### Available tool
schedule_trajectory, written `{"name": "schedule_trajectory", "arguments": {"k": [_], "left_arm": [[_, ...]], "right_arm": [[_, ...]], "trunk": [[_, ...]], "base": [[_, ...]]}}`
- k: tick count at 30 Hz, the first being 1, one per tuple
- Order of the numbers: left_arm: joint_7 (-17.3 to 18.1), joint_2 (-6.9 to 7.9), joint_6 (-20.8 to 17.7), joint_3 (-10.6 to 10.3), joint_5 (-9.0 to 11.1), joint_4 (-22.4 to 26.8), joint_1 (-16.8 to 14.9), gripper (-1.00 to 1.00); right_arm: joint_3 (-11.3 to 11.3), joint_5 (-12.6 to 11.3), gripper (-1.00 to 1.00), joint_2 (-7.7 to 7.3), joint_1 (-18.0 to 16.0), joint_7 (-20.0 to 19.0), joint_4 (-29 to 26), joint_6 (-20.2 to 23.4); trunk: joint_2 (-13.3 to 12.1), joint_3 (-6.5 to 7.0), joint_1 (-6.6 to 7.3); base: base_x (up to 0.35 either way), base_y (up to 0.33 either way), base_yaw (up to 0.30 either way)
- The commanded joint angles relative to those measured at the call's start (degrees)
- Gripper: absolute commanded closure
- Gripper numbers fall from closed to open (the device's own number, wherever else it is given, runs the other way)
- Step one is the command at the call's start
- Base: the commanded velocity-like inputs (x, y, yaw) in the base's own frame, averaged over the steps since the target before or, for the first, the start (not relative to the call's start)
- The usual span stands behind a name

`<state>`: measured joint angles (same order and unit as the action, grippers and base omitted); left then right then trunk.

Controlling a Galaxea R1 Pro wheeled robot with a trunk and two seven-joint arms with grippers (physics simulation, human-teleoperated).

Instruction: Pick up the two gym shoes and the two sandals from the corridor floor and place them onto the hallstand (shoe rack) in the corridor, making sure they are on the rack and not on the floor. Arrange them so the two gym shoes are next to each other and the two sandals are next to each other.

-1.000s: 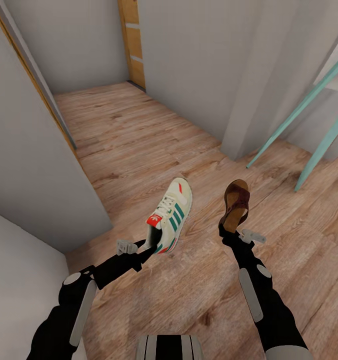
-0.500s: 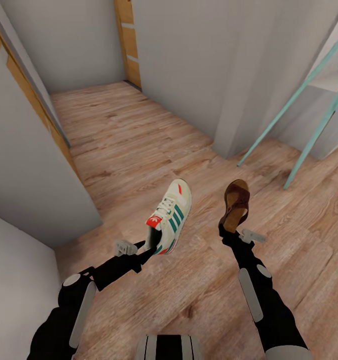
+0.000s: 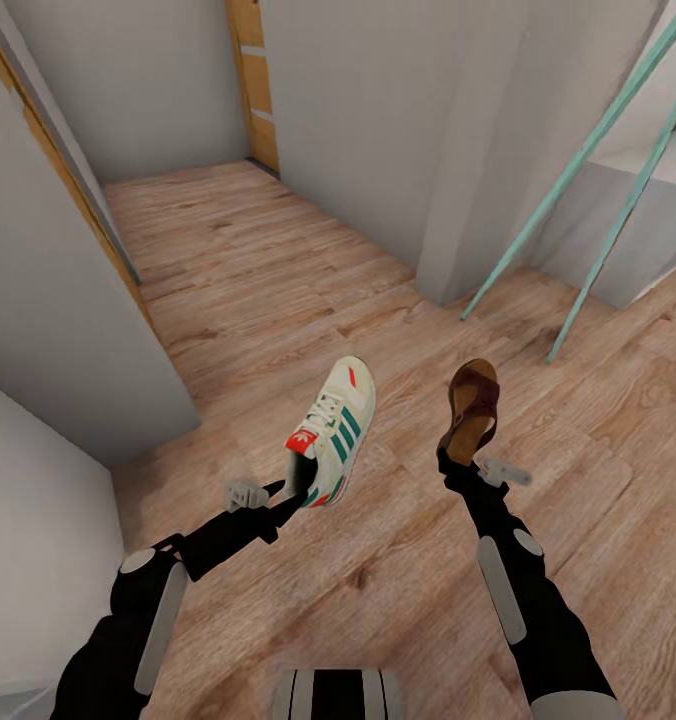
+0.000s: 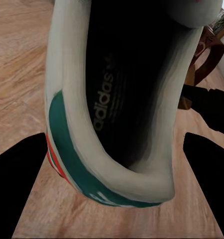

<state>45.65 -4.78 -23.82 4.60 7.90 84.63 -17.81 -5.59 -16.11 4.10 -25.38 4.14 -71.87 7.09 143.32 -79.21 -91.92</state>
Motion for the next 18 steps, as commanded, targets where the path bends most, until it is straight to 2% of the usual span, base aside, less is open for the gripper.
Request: {"name": "schedule_trajectory", "arguments": {"k": [1, 5, 10, 13, 15, 18], "left_arm": [[0.23, -0.05, -0.53, 0.14, 0.45, 0.01, -0.03, 1.00], [0.23, -0.05, -0.53, 0.22, 0.45, 0.01, -0.03, 1.00], [0.23, -0.05, -0.53, 0.23, 0.45, 0.01, -0.03, 1.00], [0.23, -0.05, -0.53, 0.23, 0.45, 0.01, -0.03, 1.00], [0.23, -0.05, -0.52, 0.23, 0.45, 0.01, -0.03, 1.00], [0.23, -0.05, -0.51, 0.23, 0.45, 0.01, -0.03, 1.00]], "right_arm": [[-0.03, -0.68, 1.00, 0.03, -0.02, 0.25, -0.11, 0.29], [-0.03, -0.60, 1.00, -0.03, -0.02, 0.21, -0.11, -0.10], [0.03, 1.10, 1.00, -0.12, 0.64, -0.05, -0.01, -1.33], [0.05, 2.55, 1.00, -0.14, 3.21, -0.07, -0.03, -6.70], [0.06, 3.15, 1.00, -0.14, 5.40, -0.09, -0.14, -12.34], [0.05, 3.35, 1.00, -0.14, 7.16, -0.10, -0.18, -14.91]], "trunk": [[0.02, -0.03, 0.05], [0.02, -0.03, 0.05], [0.02, -0.03, 0.05], [0.02, -0.03, 0.05], [0.02, -0.03, 0.05], [0.02, -0.03, 0.05]], "base": [[-0.338, -0.002, 0.000], [-0.338, 0.000, 0.000], [-0.338, 0.000, 0.000], [-0.339, 0.000, 0.000], [-0.339, 0.000, 0.000], [-0.338, 0.000, 0.000]]}}
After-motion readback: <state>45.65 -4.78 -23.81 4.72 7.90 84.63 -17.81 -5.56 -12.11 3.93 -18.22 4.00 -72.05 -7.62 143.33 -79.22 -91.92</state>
